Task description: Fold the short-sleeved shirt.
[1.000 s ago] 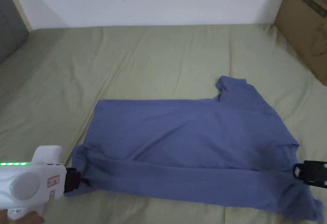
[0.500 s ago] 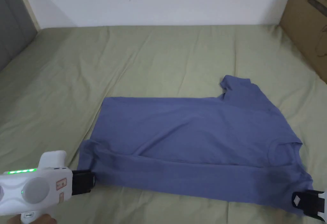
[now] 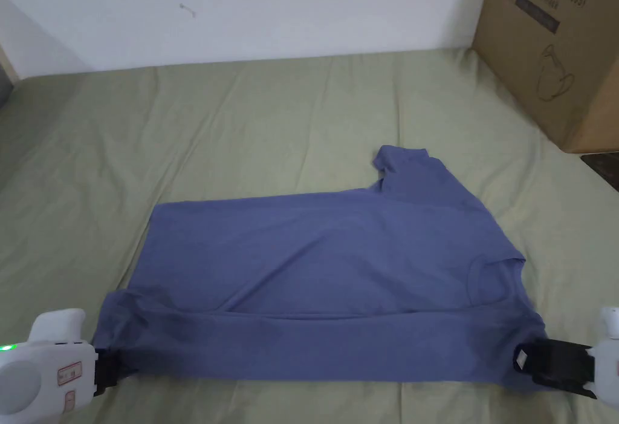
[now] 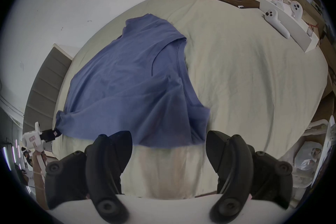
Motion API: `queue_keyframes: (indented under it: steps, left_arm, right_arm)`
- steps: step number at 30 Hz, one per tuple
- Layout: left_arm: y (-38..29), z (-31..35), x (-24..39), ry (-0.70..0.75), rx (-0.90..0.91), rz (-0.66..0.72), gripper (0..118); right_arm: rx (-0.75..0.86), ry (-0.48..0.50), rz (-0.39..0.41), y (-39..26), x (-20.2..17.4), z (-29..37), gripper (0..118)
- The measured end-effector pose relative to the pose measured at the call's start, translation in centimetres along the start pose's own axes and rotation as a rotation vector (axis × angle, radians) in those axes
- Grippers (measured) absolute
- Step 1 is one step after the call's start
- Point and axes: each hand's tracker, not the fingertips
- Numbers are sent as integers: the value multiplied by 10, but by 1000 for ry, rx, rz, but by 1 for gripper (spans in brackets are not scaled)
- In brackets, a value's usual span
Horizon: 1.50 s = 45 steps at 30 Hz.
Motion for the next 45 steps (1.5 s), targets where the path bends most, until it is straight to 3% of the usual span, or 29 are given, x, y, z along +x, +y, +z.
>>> queue_keyframes:
  steps: [2,4,6,7,11,18,24,25,26,27,29,31,32,34,36,37,38,39,40,42,45]
  left_arm:
    - [-2,1,-1,2,-3,3,4]
    - [-2,2,1,0,1,3,4]
    - [-4,4,0,-4,-6,3,4]
    - [-6,6,-1,-3,-6,1,4]
    - [-7,21,-2,-6,-5,-20,4]
    - [-41,54,-4,4,-44,-108,4]
    - [-80,29,-11,42,-113,-129,5]
    - [-80,26,-12,49,-109,-108,11]
    - [-78,26,-12,68,-108,-104,32]
    - [-74,28,-12,83,-96,-104,36]
    - [-63,35,-15,72,-57,-80,46]
    - [-46,46,-16,39,8,-37,66]
    - [-39,55,-9,28,29,-29,68]
    - [-23,60,-3,-17,67,-21,68]
    - [-9,64,15,-68,101,-7,63]
    - [-4,60,20,-75,107,-8,54]
    - [1,53,26,-70,107,-7,27]
    - [7,48,33,-73,101,-14,2]
    - [10,43,39,-68,80,-23,0]
    - [16,33,49,-61,67,-25,0]
    - [25,20,55,-61,50,-38,0]
  right_arm:
    - [-96,-56,-17,5,3,-24,88]
    - [-130,-45,7,-2,-3,-38,83]
    - [-113,-48,31,-5,-13,-37,18]
    - [-109,-86,73,-3,-15,-33,13]
    - [-101,-52,81,6,-10,-7,11]
    - [-107,-79,105,1,4,34,11]
    - [-192,-109,132,-47,10,14,11]
    - [-196,-114,125,-49,10,9,11]
    - [-211,-136,105,-48,10,6,20]
    - [-220,-184,87,-45,7,6,24]
    - [-184,-191,130,-39,-1,13,37]
    - [-137,-200,204,-28,-15,25,71]
    - [-116,-187,227,-22,-21,30,78]
    - [-79,-142,252,-6,-35,38,78]
    - [3,-92,250,8,-48,39,78]
    - [0,-103,244,15,-55,34,74]
    - [20,-114,239,20,-59,27,55]
    - [51,-115,225,23,-64,19,25]
    - [38,-98,220,26,-66,12,1]
    - [-2,-31,185,32,-70,-3,1]
    - [4,-47,194,48,-78,-18,0]
